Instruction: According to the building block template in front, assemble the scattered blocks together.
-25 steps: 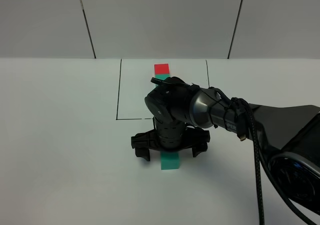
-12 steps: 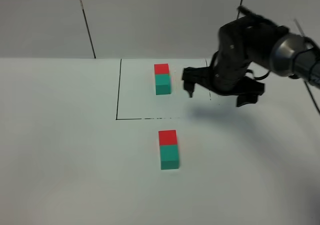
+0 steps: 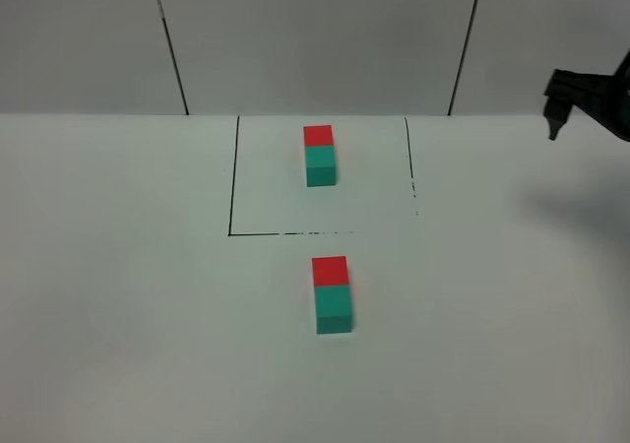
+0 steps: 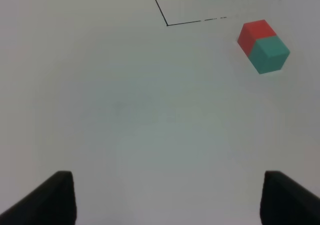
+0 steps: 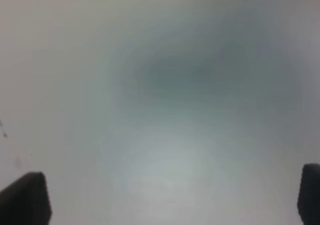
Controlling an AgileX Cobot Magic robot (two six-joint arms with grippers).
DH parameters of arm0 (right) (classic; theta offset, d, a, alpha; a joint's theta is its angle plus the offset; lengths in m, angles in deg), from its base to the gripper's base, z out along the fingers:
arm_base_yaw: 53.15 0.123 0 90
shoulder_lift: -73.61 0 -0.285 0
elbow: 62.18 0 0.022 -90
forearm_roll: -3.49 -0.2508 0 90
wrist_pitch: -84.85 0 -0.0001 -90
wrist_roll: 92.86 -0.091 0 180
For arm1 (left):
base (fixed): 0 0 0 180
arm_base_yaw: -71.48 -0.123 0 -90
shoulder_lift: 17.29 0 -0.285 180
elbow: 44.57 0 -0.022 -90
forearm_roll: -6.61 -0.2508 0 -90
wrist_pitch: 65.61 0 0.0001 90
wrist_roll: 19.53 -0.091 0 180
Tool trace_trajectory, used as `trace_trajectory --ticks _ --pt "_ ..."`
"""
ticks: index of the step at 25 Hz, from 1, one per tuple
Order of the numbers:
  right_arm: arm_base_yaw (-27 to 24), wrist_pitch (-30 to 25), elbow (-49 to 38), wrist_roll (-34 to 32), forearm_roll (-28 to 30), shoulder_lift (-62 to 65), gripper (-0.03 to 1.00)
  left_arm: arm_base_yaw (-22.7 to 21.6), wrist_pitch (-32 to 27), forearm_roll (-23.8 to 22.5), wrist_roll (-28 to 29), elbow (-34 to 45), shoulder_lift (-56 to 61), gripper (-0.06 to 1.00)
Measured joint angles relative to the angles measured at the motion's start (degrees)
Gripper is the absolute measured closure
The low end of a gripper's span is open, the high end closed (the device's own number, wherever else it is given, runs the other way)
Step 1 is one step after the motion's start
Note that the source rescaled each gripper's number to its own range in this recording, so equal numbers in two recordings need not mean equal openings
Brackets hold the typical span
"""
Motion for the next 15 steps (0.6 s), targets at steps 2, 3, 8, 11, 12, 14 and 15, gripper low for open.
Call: trace_trajectory --ticks 2,3,8,11,12,14,15 --pt "-2.57 1.74 -5.98 0.02 0.11 3.36 -0.03 0.00 0.00 0.00 0.00 0.00 0.00 0.36" --pt "-3.78 2.78 -8.79 0.07 0.10 5.47 -0.03 0.00 0.00 0.00 0.00 0.00 0.00 0.36" --pt "-7.04 6.63 -25.40 0.90 0.17 18.79 -0.03 0.00 0.00 0.00 0.00 0.00 0.00 0.36" --pt "-7.22 6.62 -33.25 2.46 0.42 28.36 -0.03 0.00 0.00 0.00 0.00 0.00 0.00 0.36" --pt "-7.22 6.63 -35.76 2.98 0.43 31.80 -0.03 0.00 0.00 0.00 0.05 0.00 0.00 0.36" --pt "-7.22 6.47 -40.38 3.41 0.43 37.98 -0.03 0.00 0.00 0.00 0.05 0.00 0.00 0.36" --pt "-7.22 6.40 -42.91 3.47 0.43 41.21 -0.03 0.00 0.00 0.00 0.05 0.00 0.00 0.36"
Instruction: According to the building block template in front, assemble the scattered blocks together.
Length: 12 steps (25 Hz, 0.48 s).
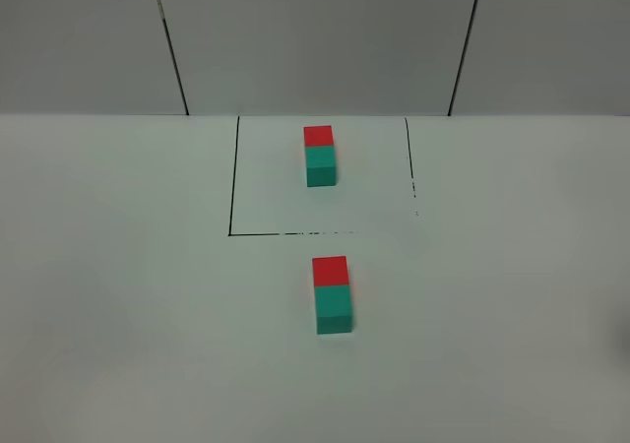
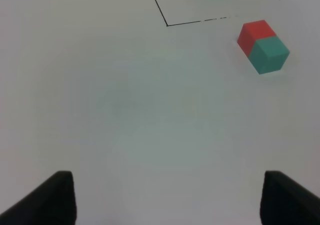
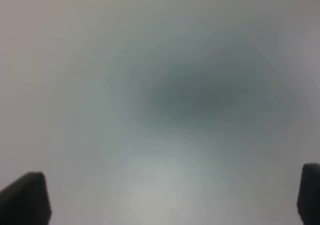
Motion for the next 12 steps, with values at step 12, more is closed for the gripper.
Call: trace_trajectory --ticks 12 --pt "3.16 -2.95 -19.45 2.53 -3.69 34.20 -0.03 0.00 0.00 0.00 0.00 0.00 0.00 0.36"
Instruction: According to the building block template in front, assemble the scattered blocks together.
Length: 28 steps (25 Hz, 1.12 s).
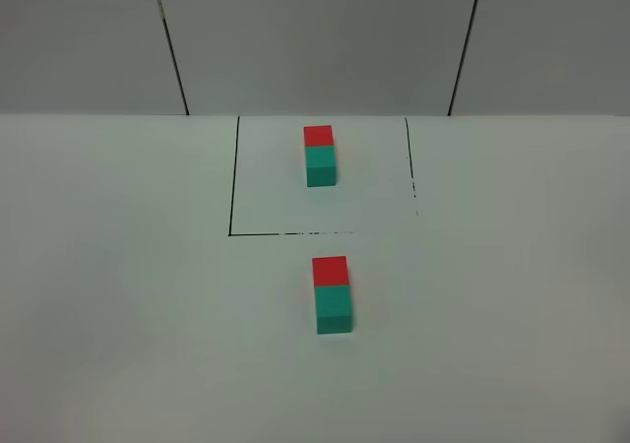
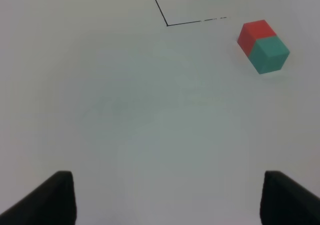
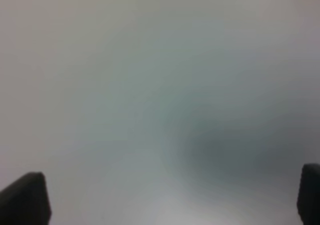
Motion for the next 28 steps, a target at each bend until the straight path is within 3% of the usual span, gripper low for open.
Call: trace_trajectory --ticks 10,18,22,28 --pt "3.51 -0.11 -0.36 8.49 -6.74 16.43 -0.03 0.00 0.00 0.00 0.00 0.00 0.00 0.36" --pt "3.65 -0.85 -0.36 9.18 -7.24 25.34 -0.03 0.00 0.00 0.00 -0.06 0.00 0.00 0.36" --pt "3.65 -5.54 -0.36 10.31 -6.78 27.70 -0.02 0.00 0.00 0.00 -0.06 0.00 0.00 0.36" --pt "3.65 -6.85 -0.42 10.51 -6.30 31.61 0.03 0.00 0.00 0.00 -0.06 0.00 0.00 0.36"
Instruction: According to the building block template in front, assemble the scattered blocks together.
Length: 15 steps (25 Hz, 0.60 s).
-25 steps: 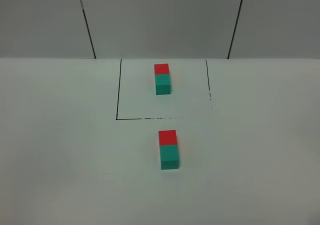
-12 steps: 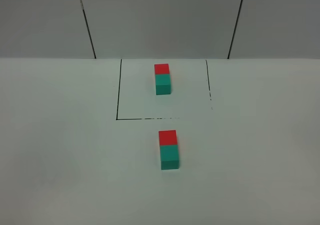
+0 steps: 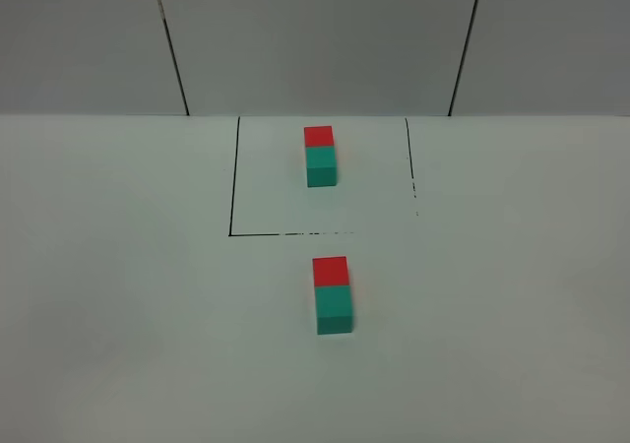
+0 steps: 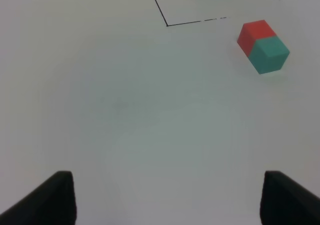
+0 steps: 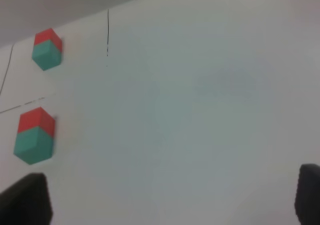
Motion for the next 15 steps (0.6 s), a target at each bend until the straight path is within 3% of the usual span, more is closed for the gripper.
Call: trace_trajectory --ticks 9,15 --pt "0.00 -1.04 -0.66 1.25 -0.15 0.11 0.16 0.00 0.00 0.00 0.00 0.00 0.00 0.36" --pt "0.00 -1.06 -0.66 1.25 -0.42 0.11 0.17 0.00 0.00 0.00 0.00 0.00 0.00 0.36"
